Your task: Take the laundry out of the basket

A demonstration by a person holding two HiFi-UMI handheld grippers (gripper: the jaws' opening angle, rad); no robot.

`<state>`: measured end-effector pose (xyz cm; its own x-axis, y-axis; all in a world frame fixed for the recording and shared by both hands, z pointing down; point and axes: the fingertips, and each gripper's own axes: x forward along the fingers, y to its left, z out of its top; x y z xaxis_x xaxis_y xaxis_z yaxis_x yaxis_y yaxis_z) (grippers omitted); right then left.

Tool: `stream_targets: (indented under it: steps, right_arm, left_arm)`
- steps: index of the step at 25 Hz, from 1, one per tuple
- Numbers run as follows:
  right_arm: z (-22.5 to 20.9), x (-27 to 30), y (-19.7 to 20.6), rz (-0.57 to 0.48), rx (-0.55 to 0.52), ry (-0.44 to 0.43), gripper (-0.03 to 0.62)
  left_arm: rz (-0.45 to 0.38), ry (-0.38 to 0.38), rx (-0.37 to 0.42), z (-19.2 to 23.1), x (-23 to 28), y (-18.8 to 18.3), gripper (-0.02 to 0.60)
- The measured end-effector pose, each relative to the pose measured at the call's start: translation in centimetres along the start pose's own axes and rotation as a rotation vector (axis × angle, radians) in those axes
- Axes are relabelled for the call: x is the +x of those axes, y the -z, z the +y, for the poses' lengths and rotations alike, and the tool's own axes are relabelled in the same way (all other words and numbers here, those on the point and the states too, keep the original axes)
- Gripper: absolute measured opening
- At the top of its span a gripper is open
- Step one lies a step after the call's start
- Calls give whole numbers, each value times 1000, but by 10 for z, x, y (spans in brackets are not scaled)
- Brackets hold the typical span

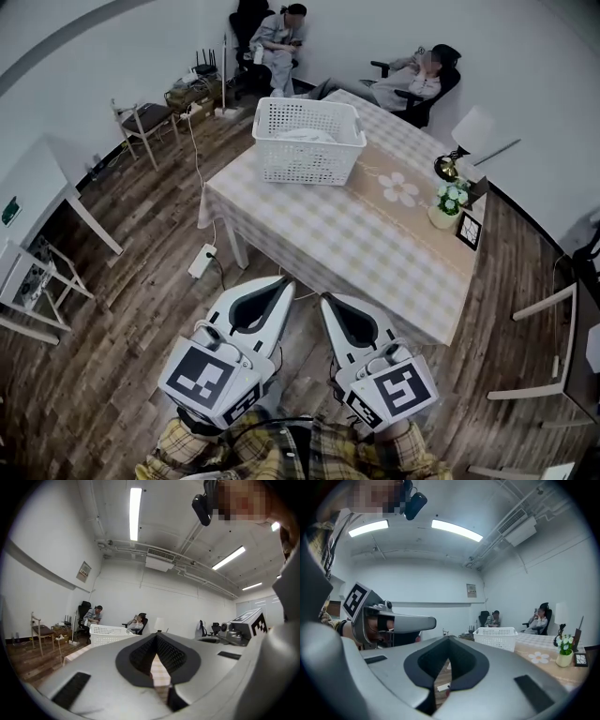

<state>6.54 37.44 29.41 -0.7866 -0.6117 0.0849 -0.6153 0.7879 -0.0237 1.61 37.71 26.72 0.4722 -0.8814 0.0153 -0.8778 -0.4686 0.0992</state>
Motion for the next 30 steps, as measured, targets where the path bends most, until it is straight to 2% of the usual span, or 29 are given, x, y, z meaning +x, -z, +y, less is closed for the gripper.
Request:
stream_targets:
  steps: [9,18,24,30]
  right_arm:
    - [-10,82,-12,-17,8,73,6]
    - [-33,128,-7,21,23,123,6]
    - [-74,159,-2,22,29,112,6]
    - [-121,233,-10,20,32,89,6]
  left_arm:
    - [-3,26,23,90,14,-13,11]
    - [11,33,-16,143,34,-5,11]
    - [21,20,-8,163,75,0,11]
    - [31,14,-13,218,133,-4,11]
